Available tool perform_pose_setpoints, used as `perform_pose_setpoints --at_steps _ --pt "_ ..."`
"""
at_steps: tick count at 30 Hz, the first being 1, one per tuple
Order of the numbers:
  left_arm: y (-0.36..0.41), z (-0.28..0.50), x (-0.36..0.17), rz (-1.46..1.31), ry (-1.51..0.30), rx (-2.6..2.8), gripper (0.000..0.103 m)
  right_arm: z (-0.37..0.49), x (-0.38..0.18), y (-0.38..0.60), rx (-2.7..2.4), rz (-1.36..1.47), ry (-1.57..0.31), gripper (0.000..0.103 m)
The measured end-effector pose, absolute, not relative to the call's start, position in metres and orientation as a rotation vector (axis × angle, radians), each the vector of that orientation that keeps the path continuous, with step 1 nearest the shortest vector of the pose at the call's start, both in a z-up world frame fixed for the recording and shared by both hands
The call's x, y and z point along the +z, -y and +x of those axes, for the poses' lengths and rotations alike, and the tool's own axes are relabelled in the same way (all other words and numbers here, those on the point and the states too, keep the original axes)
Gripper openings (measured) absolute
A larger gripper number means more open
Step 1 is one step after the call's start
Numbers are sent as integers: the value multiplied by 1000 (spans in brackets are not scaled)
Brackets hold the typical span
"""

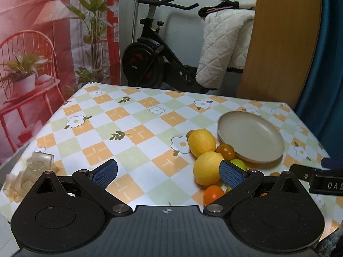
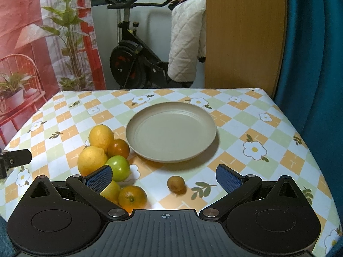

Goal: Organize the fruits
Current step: 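Move the left tool toward the yellow lemon beside the plate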

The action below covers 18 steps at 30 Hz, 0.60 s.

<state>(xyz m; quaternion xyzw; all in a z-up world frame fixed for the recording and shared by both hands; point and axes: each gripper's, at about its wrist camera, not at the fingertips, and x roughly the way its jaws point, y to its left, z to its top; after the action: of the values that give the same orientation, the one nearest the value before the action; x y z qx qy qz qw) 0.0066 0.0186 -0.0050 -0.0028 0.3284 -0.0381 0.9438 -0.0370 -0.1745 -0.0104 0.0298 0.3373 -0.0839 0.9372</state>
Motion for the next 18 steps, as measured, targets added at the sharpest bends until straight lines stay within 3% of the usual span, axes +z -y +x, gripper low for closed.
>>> perform_pose_setpoints --at_steps 18 --pt "-20 8 -13 19 -650 -83 101 -38 -34 166 -78 73 -705 103"
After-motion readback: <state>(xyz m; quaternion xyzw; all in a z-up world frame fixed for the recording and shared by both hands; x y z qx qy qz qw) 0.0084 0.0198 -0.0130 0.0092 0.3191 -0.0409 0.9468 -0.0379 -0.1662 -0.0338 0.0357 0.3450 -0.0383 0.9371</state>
